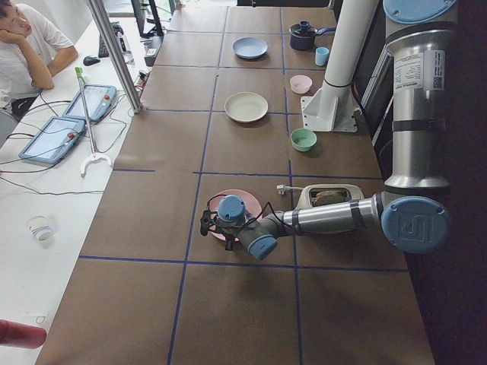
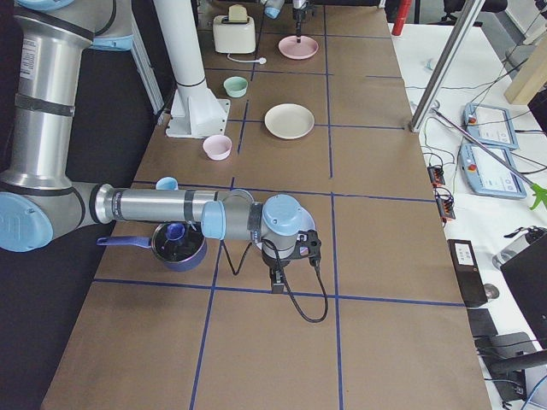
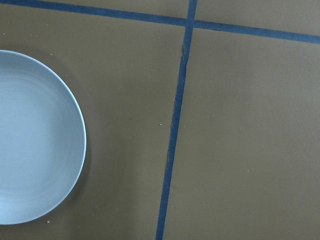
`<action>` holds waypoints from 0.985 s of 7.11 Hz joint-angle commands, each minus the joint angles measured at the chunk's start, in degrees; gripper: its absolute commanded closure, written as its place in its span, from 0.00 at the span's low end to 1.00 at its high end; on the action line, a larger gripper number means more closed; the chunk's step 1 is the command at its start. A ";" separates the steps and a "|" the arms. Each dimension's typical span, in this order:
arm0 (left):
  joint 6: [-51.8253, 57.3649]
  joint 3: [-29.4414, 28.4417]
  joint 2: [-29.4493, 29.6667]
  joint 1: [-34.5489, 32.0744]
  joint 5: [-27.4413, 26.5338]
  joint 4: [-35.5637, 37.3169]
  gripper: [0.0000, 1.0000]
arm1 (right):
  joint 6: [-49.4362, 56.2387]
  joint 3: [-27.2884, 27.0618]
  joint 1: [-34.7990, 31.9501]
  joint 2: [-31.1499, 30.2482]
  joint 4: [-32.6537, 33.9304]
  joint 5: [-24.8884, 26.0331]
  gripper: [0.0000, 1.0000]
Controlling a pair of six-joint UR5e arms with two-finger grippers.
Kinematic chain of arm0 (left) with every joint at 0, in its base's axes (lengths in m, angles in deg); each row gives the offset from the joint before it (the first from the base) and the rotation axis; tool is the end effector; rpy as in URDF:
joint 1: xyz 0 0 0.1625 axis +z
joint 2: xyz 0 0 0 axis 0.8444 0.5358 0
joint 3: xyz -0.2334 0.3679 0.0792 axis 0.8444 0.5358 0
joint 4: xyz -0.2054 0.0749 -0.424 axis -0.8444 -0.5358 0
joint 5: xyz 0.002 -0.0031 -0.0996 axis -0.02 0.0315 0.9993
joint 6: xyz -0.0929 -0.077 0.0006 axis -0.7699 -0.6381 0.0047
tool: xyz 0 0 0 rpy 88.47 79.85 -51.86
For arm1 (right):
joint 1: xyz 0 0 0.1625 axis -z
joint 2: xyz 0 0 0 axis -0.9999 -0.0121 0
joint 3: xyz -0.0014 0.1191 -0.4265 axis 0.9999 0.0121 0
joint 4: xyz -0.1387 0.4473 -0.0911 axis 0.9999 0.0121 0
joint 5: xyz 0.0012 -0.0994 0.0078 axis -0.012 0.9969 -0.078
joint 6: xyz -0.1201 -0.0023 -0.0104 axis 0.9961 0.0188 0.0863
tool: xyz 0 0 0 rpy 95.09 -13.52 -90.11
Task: Stack three plates with pink and blue
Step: 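Grasp the rim of the pink plate with the left gripper, then lift the pink plate and carry it over the cream plate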
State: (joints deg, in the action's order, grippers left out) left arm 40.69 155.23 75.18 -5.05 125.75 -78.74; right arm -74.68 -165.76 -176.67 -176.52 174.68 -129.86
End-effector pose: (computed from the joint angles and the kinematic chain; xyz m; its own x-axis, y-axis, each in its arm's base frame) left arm 0.2005 -0.4986 0.7511 0.5884 0.0585 -0.8065 0.0285 0.9953 0.0930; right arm 0.0269 -0.4651 0.6769 0.6999 -0.1291 0.7025 0.1227 0.9906 0.0599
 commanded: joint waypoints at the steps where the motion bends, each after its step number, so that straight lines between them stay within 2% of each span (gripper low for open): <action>1: -0.98 1.06 0.38 -0.02 7.12 0.23 1.00 | 0.00 0.00 0.00 -0.09 0.00 0.00 0.00; 2: -7.95 1.59 2.65 -0.54 10.48 -0.21 1.00 | 0.00 0.00 0.00 0.00 0.00 -0.09 0.00; 4: -21.22 8.76 4.50 -0.55 10.43 0.05 1.00 | 0.00 0.00 0.00 0.00 0.00 0.00 0.00; 5: -26.25 12.97 7.21 -0.46 9.73 0.31 1.00 | 0.00 0.00 0.00 -0.09 0.00 0.00 0.00; 6: -31.35 14.06 12.46 0.15 9.12 0.49 1.00 | 0.00 0.00 0.00 0.00 0.00 -0.09 0.00; 7: -34.53 13.98 16.95 4.60 8.68 0.58 1.00 | -0.09 -0.09 0.00 0.00 0.00 0.00 0.00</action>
State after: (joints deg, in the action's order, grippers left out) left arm 10.94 168.33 86.85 -3.93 135.00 -78.32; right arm -74.70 -165.77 -176.67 -176.55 174.67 -129.90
